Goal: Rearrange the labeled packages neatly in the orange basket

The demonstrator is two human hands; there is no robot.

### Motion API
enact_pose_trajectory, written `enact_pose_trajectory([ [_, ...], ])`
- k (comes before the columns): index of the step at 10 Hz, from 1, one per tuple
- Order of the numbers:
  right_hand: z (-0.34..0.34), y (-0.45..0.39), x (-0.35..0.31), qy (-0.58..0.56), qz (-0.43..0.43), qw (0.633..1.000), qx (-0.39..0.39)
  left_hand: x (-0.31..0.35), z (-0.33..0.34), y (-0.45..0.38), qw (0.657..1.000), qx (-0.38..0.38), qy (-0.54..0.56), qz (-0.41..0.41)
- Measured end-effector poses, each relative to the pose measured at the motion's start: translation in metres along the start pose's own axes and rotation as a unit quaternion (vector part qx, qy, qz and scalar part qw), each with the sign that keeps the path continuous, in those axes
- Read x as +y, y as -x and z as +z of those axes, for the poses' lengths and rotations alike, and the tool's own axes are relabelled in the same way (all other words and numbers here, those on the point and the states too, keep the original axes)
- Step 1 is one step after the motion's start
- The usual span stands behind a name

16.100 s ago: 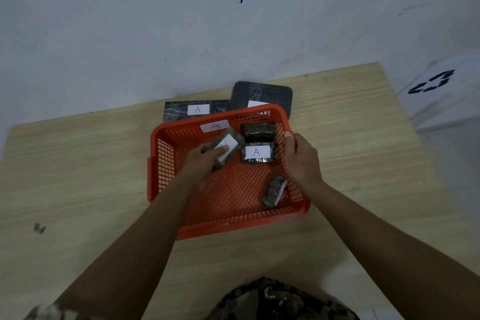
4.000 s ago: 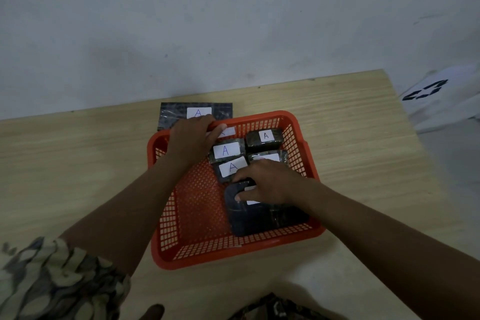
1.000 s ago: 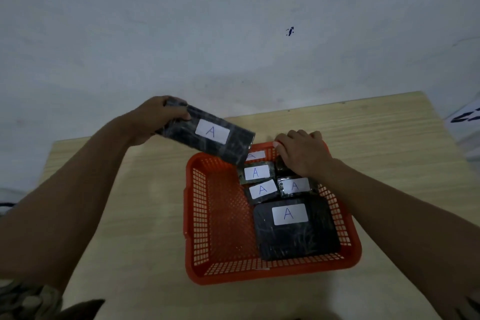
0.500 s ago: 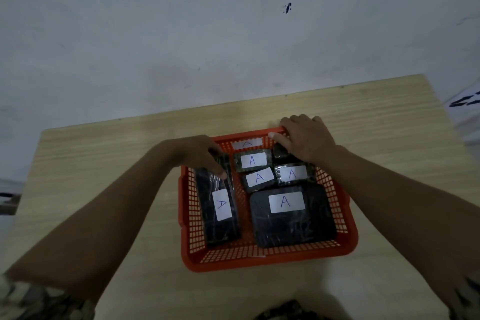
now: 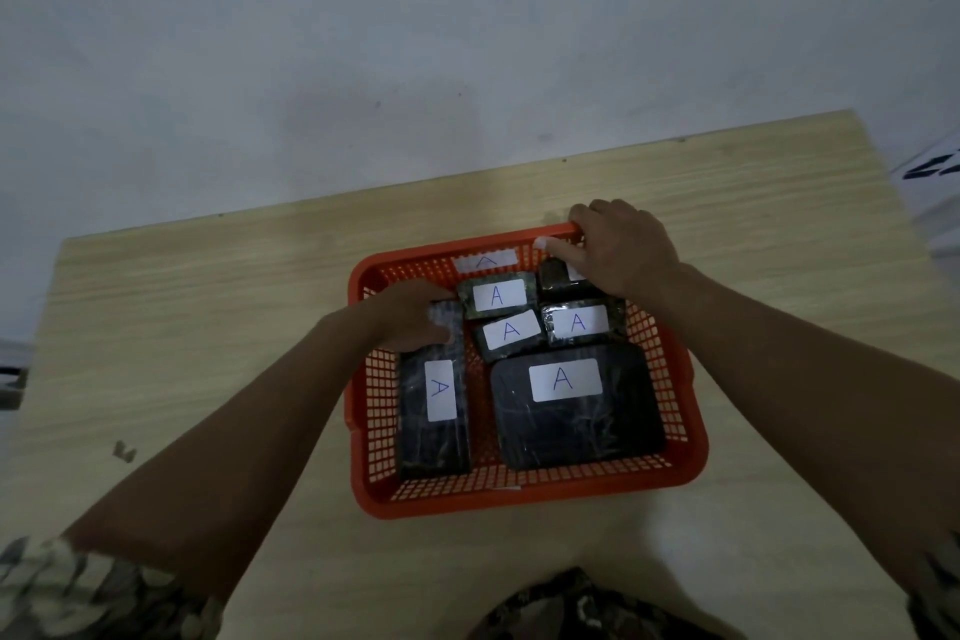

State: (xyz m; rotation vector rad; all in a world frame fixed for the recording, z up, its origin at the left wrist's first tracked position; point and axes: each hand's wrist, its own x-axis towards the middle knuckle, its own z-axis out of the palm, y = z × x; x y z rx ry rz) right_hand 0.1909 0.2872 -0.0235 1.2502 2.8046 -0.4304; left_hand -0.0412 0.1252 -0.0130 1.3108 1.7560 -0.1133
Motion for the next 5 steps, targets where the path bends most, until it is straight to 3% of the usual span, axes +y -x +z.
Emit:
enact_pose_trajectory([
  [2,-0.002,0.001,-0.001,0.003,0.003,1.000,-0.004,-0.005,0.012,0.010,0.988,0.088,-0.017,0.122],
  [4,-0.011,0.009,-0.009,0.045,0.018,0.998,-0.049,0.002,0.012,0.015,0.984,0.149,-0.018,0.093],
  [5,-0.022,0.019,-0.020,0.023,0.017,0.999,-0.013,0.026,0.000,0.020,0.965,0.252,-0.032,0.068],
])
